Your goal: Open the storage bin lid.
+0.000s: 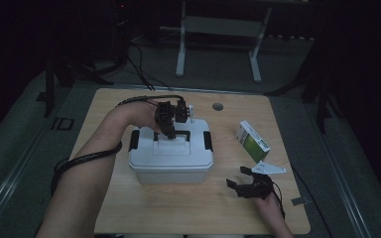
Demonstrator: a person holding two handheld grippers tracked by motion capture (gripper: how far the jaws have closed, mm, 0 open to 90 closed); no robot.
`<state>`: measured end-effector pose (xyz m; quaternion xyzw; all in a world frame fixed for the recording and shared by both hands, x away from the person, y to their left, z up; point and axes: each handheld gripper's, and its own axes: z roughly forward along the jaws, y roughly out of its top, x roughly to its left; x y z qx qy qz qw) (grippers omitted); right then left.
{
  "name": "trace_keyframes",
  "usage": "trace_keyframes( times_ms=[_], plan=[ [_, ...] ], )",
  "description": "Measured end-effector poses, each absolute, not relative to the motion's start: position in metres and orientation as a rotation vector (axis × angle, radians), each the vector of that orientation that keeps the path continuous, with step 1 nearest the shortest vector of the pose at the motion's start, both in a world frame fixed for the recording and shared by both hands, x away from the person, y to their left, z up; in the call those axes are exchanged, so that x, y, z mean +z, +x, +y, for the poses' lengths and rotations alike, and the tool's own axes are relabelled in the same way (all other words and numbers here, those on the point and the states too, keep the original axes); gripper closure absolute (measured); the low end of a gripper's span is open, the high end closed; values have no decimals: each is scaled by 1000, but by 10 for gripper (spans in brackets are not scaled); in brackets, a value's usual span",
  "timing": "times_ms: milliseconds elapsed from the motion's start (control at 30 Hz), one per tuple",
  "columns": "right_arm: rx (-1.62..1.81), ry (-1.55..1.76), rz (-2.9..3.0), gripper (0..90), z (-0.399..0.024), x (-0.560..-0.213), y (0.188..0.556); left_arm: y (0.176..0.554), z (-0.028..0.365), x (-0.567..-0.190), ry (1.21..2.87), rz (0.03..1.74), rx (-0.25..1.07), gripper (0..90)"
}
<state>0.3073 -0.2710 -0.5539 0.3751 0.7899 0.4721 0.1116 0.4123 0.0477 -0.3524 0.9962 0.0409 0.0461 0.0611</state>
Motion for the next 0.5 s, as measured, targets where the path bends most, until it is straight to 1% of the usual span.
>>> trace_keyframes(
  times_ms=[300,500],
  plan=[
    [1395,1109,2323,138,-271,-554,308,409,58,-335,2941,155,182,837],
    [1393,1110,2317,138,-271,-553,308,404,72,-327,2945,199,215,837]
  ],
)
